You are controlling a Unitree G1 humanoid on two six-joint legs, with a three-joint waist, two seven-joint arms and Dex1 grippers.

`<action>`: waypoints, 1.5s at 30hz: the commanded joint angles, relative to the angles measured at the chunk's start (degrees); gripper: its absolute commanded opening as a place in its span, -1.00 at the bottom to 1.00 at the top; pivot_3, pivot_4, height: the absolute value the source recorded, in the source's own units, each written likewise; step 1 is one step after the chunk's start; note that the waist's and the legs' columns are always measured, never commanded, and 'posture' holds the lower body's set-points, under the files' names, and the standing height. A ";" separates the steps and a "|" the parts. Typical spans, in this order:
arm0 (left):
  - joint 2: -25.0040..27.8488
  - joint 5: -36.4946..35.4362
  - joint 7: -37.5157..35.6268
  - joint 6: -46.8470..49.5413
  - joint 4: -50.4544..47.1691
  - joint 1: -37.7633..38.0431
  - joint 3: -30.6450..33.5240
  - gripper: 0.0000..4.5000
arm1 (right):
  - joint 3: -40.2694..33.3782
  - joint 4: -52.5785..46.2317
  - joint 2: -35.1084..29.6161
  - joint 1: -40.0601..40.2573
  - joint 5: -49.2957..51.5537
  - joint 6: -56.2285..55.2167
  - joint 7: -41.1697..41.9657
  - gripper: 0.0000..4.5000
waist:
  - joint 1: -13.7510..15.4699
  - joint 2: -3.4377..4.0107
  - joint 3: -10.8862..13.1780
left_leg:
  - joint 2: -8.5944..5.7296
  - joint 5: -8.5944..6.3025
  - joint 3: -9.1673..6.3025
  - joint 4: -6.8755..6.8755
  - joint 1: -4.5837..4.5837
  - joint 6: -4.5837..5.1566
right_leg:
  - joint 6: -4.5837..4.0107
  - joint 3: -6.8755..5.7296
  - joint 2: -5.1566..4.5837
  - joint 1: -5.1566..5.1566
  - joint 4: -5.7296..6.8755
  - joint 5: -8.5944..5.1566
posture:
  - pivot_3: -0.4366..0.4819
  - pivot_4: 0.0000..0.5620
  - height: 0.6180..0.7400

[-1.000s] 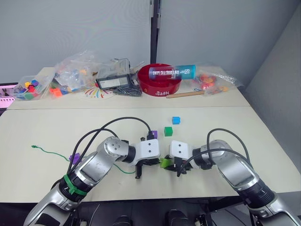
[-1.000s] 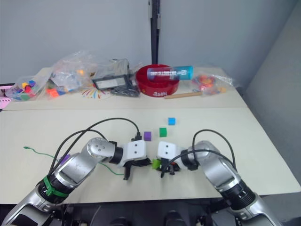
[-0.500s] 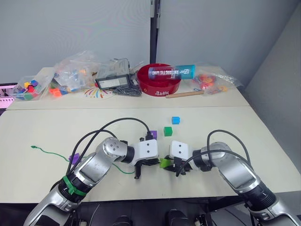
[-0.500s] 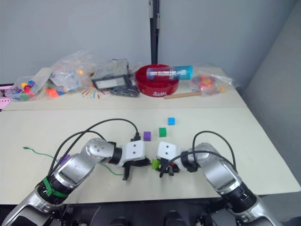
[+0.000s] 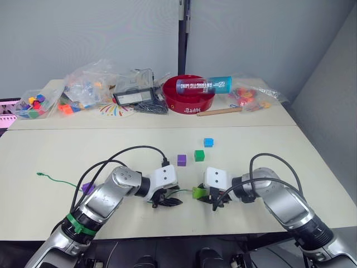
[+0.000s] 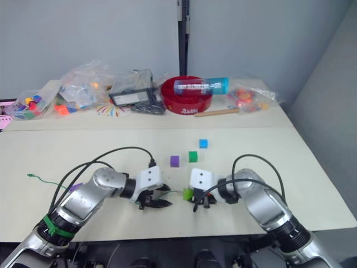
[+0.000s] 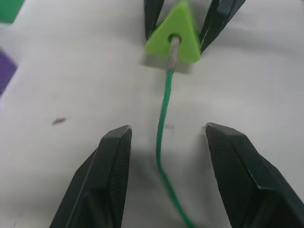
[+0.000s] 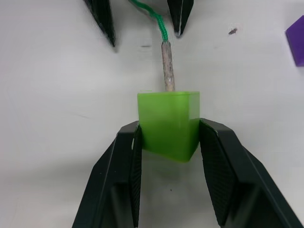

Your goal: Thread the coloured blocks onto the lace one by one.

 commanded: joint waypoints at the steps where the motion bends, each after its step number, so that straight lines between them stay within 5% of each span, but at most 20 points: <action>1: 0.59 -1.43 0.00 -0.61 -0.81 0.78 2.20 0.16 | 0.50 -2.29 -0.97 -0.92 -0.93 -1.64 0.01 -0.43 | 0.05 0.00 0.00 | 0.00 0.00 0.00 0.00 0.00 0.00 | 0.00 0.00 0.00 0.00 -0.01 0.00 | -0.05 -0.47 1.00; 13: -0.30 -0.64 0.28 -2.12 -1.27 2.14 1.13 0.16 | 4.07 -3.44 -0.26 -1.06 -3.43 0.37 -0.34 -0.43 | 0.11 0.00 0.00 | 0.00 0.00 0.01 0.00 0.00 0.00 | 0.00 0.00 -0.01 0.01 -0.02 0.00 | -0.05 -0.47 1.00; 15: -0.45 -0.62 0.33 -2.14 -1.22 2.04 1.11 0.17 | 3.42 -3.60 0.52 -0.70 -2.65 1.41 -0.73 0.03 | 0.08 0.00 0.00 | 0.00 0.00 0.00 0.00 0.00 0.00 | 0.00 0.00 -0.01 0.01 -0.02 0.00 | -0.05 -0.47 1.00; 22: -0.86 -0.80 0.16 -2.84 -1.12 1.68 1.23 0.17 | 0.54 -4.43 1.90 -0.14 1.56 3.28 -0.72 0.99 | 0.11 0.00 0.00 | -0.01 0.00 0.00 0.00 -0.02 0.00 | 0.00 -0.01 -0.02 0.01 -0.02 0.00 | -0.05 -0.47 1.00; 30: -0.30 -0.88 -0.44 -3.83 -0.34 2.00 1.72 0.17 | -2.66 0.35 4.27 3.79 5.32 -0.59 -3.07 0.99 | 0.10 0.00 0.00 | -0.01 0.00 0.01 0.00 -0.02 0.00 | 0.00 0.00 -0.02 0.00 -0.02 0.00 | -0.05 -0.47 1.00; 40: -0.17 -1.20 -1.01 -4.09 -0.54 1.73 1.96 0.17 | -2.51 5.98 4.58 4.87 5.00 -5.28 -3.73 -0.41 | 0.06 0.00 0.00 | 0.00 0.00 0.02 0.00 0.00 0.00 | 0.00 0.01 -0.01 0.02 -0.02 0.00 | -0.05 -0.47 1.00; 45: 0.05 -1.61 -2.05 -4.38 -0.85 1.95 2.05 0.17 | -1.92 6.69 4.55 4.82 4.46 -5.84 -4.05 -0.41 | 0.05 0.00 0.00 | 0.00 0.00 0.02 0.00 0.02 0.00 | 0.00 0.00 -0.01 0.04 -0.01 0.00 | -0.05 -0.47 1.00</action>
